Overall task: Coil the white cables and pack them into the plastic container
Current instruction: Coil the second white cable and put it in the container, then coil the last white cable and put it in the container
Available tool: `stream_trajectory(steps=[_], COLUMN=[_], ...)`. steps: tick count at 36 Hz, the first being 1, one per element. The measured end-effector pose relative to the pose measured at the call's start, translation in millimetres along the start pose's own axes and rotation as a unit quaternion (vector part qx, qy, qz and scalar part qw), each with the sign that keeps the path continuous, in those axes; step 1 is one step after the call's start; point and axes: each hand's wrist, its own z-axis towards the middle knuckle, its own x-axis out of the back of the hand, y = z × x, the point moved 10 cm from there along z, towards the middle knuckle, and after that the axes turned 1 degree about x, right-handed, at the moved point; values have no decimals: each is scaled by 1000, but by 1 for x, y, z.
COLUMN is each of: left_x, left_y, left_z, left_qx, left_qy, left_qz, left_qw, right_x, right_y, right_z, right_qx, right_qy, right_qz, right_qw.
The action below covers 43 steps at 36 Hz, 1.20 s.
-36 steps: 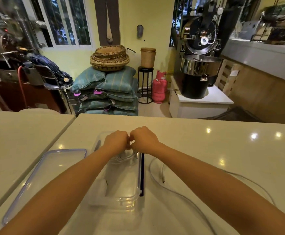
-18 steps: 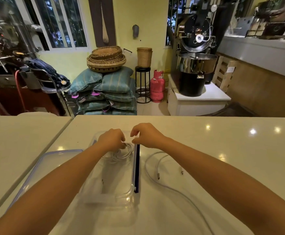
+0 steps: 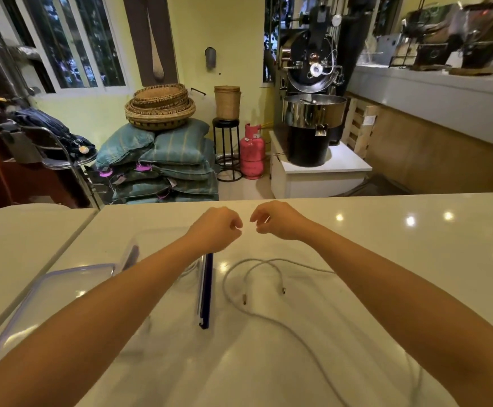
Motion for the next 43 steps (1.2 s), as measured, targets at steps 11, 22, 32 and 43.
stream_trajectory(steps=[11, 22, 32, 43], left_x=[-102, -100, -23, 9], left_y=[14, 9, 75, 141], left_z=[-2, -6, -12, -26], left_qx=[42, 84, 0, -128], left_qy=[-212, -205, -181, -219], left_qz=[60, -136, -571, -651], left_qw=[975, 966, 801, 715], right_x=[-27, -19, 58, 74], right_y=[84, 88, 68, 47], right_z=[-37, -42, -46, -48], right_qx=[-102, -51, 4, 27], right_qy=[-94, -40, 161, 208], right_qz=[-89, -82, 221, 465], right_qw=[986, 995, 962, 860])
